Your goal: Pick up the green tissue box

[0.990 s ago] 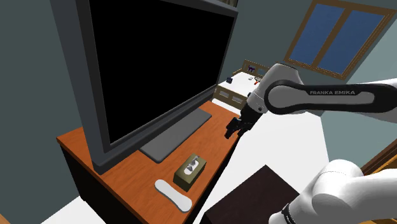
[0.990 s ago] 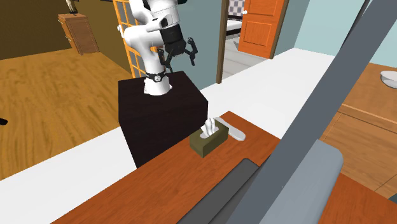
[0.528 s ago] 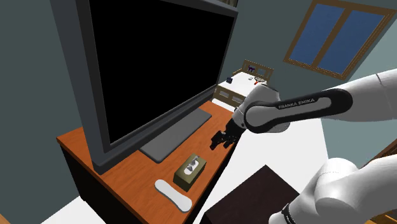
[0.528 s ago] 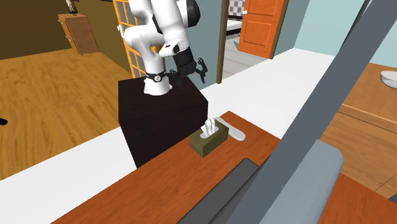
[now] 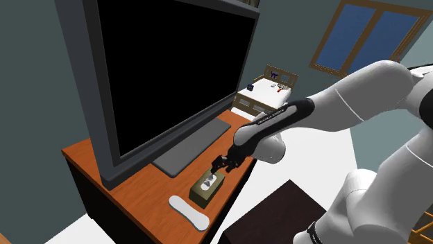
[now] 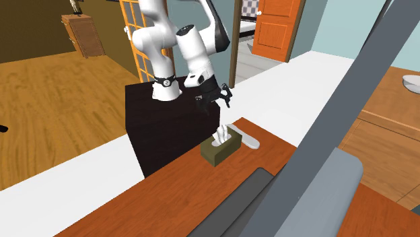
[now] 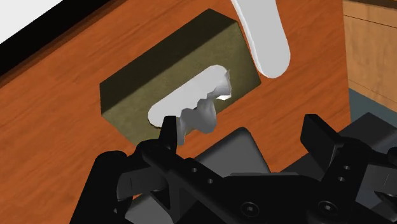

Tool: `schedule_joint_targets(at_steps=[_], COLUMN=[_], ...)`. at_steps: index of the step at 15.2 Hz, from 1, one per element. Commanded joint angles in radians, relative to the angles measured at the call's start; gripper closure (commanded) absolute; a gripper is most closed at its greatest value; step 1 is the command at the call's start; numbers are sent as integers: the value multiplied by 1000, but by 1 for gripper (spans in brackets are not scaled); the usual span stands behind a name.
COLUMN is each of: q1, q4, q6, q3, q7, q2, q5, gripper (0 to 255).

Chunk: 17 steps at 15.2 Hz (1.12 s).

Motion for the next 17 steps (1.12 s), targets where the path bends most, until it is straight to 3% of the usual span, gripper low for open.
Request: schedule_joint_targets(at_steps=[1,3,11,13,14,17], q1=[39,35,-1,0,0,-1], q4=[63,138,230,230,228,229], q6=[53,81,109,109,108,108], q3=[10,45,91,90,89,90], q7=[-154,-303,-594,-593,-592,-597], q2=[112,212,357,357,355,356], q5=[211,396,682,682,680,685], gripper=[0,0,0,0,255,255])
